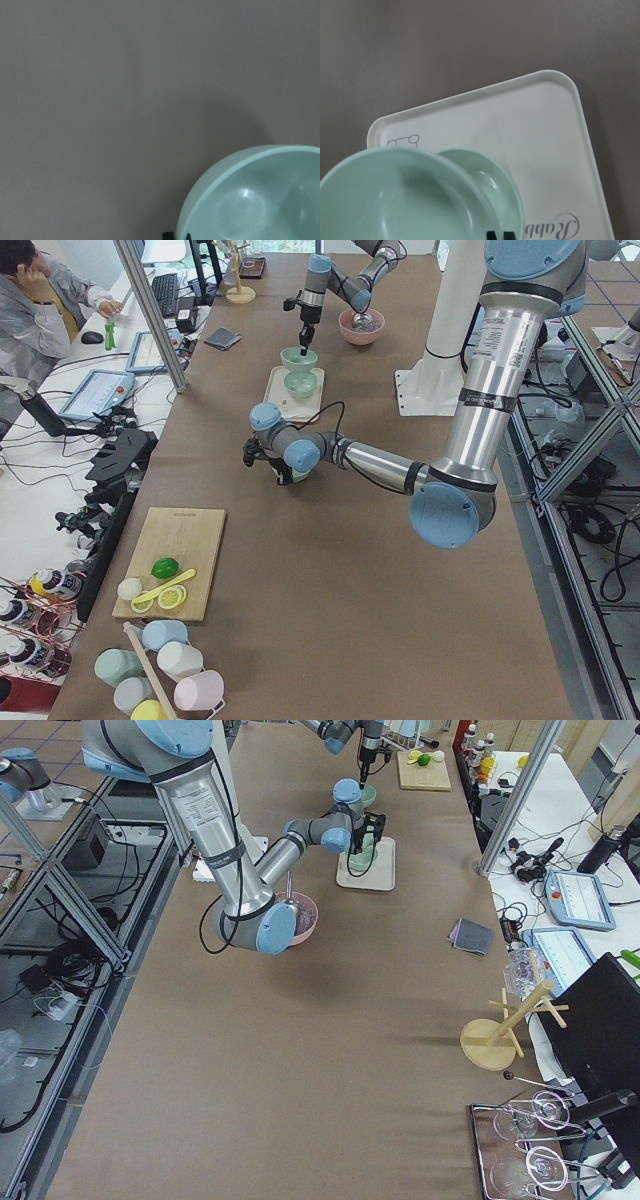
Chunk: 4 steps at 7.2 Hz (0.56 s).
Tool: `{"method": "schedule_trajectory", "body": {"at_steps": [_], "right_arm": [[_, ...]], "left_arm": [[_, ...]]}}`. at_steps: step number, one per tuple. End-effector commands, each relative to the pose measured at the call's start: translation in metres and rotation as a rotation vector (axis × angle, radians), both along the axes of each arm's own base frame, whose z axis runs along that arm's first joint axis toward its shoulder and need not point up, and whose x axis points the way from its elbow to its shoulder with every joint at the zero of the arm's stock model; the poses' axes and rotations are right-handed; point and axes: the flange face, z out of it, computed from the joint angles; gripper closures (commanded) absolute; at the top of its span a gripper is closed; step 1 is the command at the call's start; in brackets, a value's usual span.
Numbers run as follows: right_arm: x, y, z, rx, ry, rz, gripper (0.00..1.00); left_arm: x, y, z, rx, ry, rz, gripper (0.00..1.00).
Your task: Stack green bowls together
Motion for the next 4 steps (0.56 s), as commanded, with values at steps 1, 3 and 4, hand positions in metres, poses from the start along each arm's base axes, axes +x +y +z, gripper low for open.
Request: {"method": "schedule_trajectory", "body": {"at_steps": [1, 3, 4], "right_arm": [[-0.015, -0.004, 0.005, -0.006, 0.030, 0.015, 1.00], [-0.021, -0.008, 0.008, -0.012, 0.039, 0.015, 0.98], [-0.030, -0.002, 0.006, -0.007, 0.039, 0.017, 0.01]], "left_arm": [[0.013, -0.011, -0.055, -0.057, 0.072, -0.051, 1.00], [0.007, 0.007, -0.114, -0.116, 0.153, -0.100, 1.00], [0.032, 0.017, -0.154, -0.141, 0.185, -0.104, 1.00]]}}
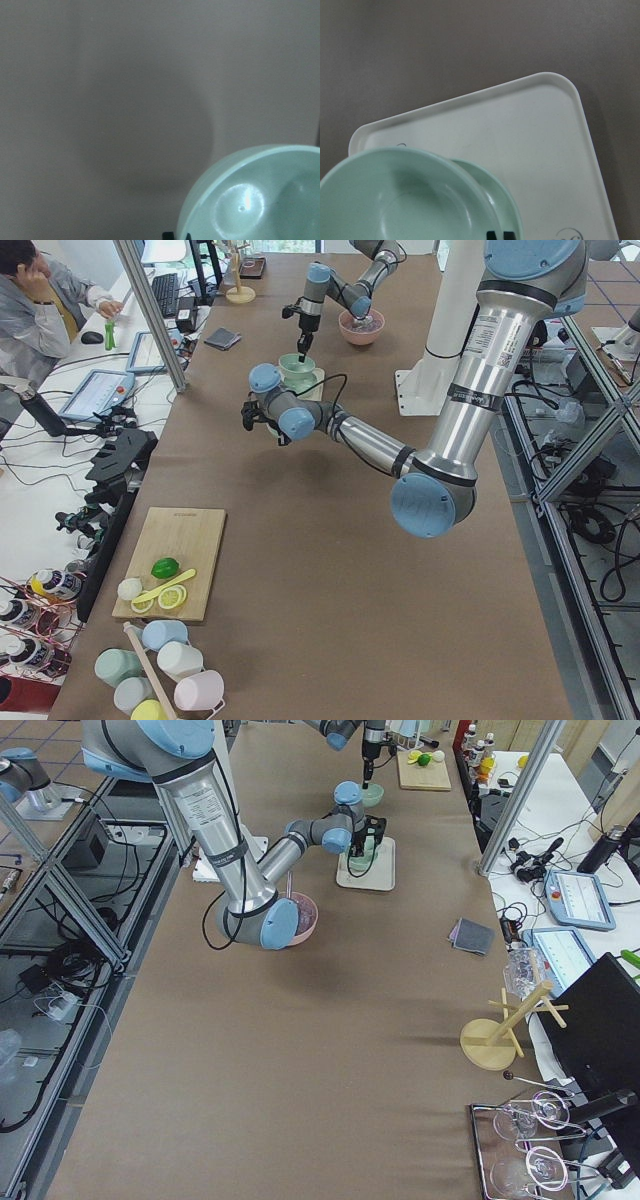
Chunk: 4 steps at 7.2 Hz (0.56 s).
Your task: Stack green bowls together
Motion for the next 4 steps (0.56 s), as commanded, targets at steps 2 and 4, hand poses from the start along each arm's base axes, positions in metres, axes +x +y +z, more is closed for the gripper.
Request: {"method": "schedule_trajectory", "body": {"at_steps": [2, 4], "right_arm": [[-0.005, 0.002, -0.009, -0.012, -0.018, 0.035, 0.00], [0.048, -0.031, 0.004, -0.054, -0.034, 0.028, 0.00]], "left_arm": [[0.080, 0.030, -0.131, -0.097, 0.100, -0.042, 1.00], [0.138, 0.055, -0.170, -0.065, 0.095, -0.075, 1.00]]}}
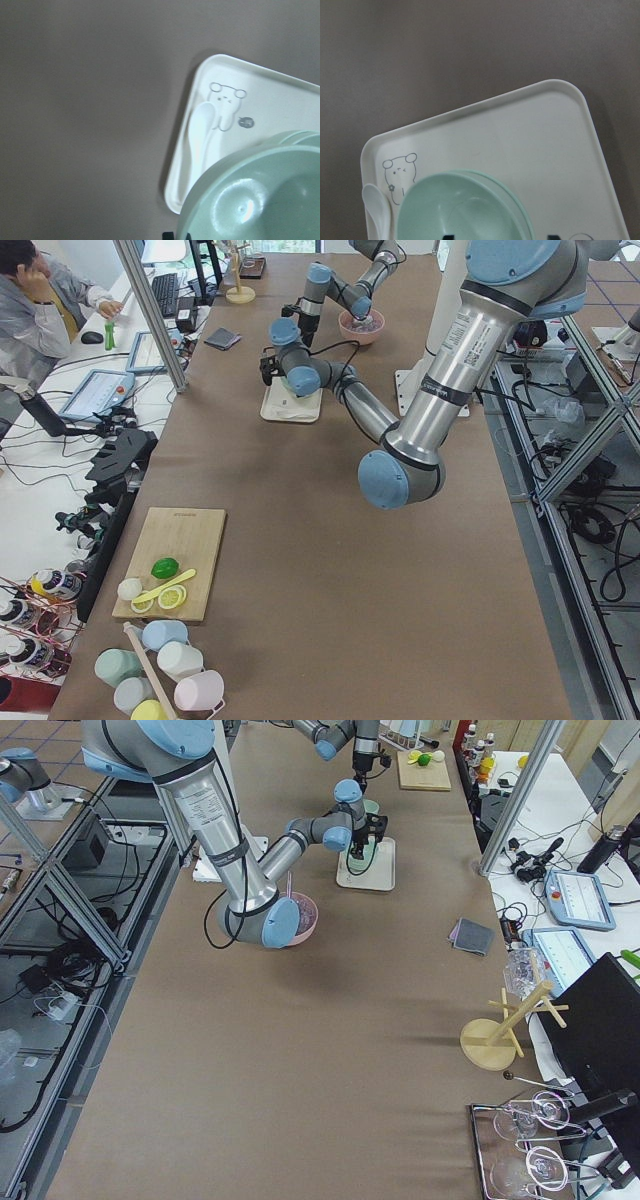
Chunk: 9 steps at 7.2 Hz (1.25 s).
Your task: Stack green bowls together
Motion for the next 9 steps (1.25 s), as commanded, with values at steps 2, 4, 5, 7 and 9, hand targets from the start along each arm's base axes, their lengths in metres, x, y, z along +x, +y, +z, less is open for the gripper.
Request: {"method": "schedule_trajectory", "body": {"at_steps": [2, 4, 5, 7, 9], "right_arm": [[0.122, -0.037, 0.055, -0.008, -0.011, -0.098, 0.00], [0.202, -0.049, 0.114, 0.014, 0.015, -0.151, 0.00], [0.243, -0.051, 0.147, 0.042, 0.029, -0.184, 0.00], [0.284, -0.044, 0.203, 0.094, 0.089, -0.224, 0.00], [0.316, -0.042, 0.226, 0.104, 0.115, -0.209, 0.00]], "left_arm": [[0.064, 0.011, -0.043, 0.025, -0.009, -0.032, 1.00], [0.071, 0.006, -0.045, 0.029, -0.015, -0.039, 1.00], [0.072, 0.005, -0.043, 0.026, -0.019, -0.038, 1.00], [0.083, -0.006, -0.028, 0.048, -0.012, -0.065, 0.56], [0.083, -0.009, -0.022, 0.071, 0.014, -0.065, 0.02]]}}
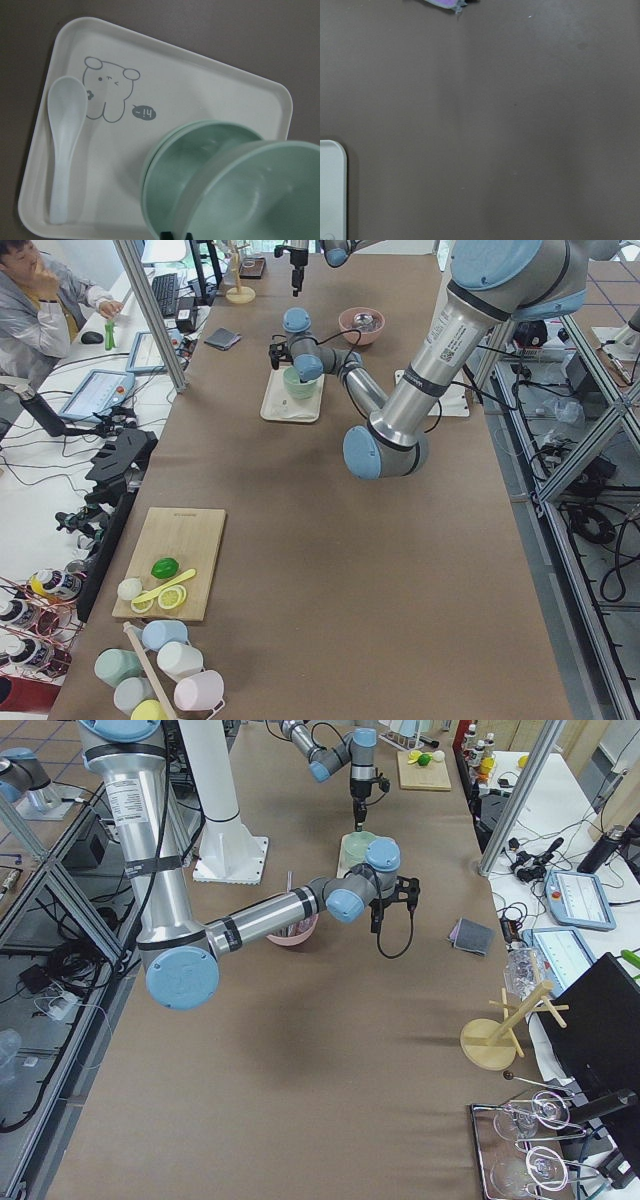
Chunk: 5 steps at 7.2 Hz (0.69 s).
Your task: Stack green bowls together
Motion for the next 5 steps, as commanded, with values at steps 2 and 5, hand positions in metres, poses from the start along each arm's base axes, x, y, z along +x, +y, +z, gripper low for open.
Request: {"method": "schedule_trajectory", "body": {"at_steps": [2, 5], "right_arm": [[0.029, 0.009, 0.021, 0.005, 0.020, 0.015, 0.00], [0.110, 0.025, 0.096, 0.141, 0.123, -0.047, 0.00]], "left_arm": [[-0.049, -0.018, 0.028, 0.014, 0.030, -0.031, 0.02], [-0.253, -0.030, 0.147, 0.188, 0.004, 0.046, 0.02]]}}
